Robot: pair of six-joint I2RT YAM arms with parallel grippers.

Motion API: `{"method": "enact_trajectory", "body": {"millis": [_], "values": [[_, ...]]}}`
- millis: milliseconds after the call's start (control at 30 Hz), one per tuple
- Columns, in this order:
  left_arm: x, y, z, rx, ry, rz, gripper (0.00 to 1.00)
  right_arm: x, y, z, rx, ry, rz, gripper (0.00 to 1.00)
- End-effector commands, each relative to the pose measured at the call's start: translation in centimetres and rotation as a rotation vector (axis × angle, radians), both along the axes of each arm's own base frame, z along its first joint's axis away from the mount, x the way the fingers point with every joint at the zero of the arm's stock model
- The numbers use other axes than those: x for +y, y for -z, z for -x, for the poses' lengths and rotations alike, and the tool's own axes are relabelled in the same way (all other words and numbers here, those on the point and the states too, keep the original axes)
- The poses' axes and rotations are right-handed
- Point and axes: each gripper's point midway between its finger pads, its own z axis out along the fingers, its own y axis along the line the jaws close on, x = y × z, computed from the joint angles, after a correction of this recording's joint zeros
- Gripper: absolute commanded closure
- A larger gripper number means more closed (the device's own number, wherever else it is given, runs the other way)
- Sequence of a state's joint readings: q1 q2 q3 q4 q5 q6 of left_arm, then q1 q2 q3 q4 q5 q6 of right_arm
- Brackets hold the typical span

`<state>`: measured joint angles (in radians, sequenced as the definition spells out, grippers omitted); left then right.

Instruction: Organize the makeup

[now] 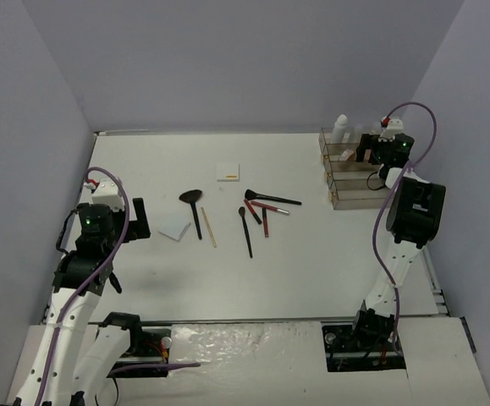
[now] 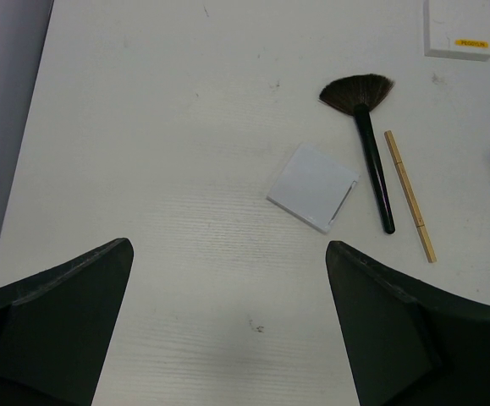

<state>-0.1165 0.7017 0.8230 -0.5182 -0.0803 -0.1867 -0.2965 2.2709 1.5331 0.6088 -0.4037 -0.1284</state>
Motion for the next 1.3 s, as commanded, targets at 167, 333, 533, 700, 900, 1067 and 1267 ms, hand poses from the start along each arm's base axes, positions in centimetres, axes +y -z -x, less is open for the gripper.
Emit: {"method": "enact_trajectory", "body": {"millis": [167, 333, 533, 700, 900, 1067, 1267], "values": [[-0.1, -3.5, -0.3, -0.134, 0.004, 0.027, 0.03, 2.2, -12.3, 1.2, -0.172, 0.046, 0.101, 0.07], [-0.4, -3.7, -0.1, -0.147, 0.014, 0.040, 0.03, 4.4, -15.7, 3.9, -0.189, 0.157, 0.073, 0.06], [-0.8, -3.4, -0.2, -0.134, 0.029, 0.050, 0.03, 15.7, -18.5, 8.4, -0.142, 0.032, -0.040, 0.02], [-0.9, -2.3, -0.6, -0.091, 0.028, 0.054, 0.03, 25.7, -16.5, 13.7, -0.039, -0.201, -0.103, 0.00], [-1.7, 0.3, -2.3, 0.012, 0.075, 0.041, 0.03, 33.3, -13.9, 21.5, 0.039, -0.440, -0.151, 0.00], [-3.4, 3.7, -4.0, 0.149, 0.146, 0.072, 0.03, 32.5, -15.2, 25.3, -0.023, -0.460, -0.179, 0.00], [-5.5, 7.5, -6.3, 0.288, 0.235, 0.112, 0.03, 31.0, -15.9, 28.4, -0.077, -0.464, -0.178, 0.00]]}}
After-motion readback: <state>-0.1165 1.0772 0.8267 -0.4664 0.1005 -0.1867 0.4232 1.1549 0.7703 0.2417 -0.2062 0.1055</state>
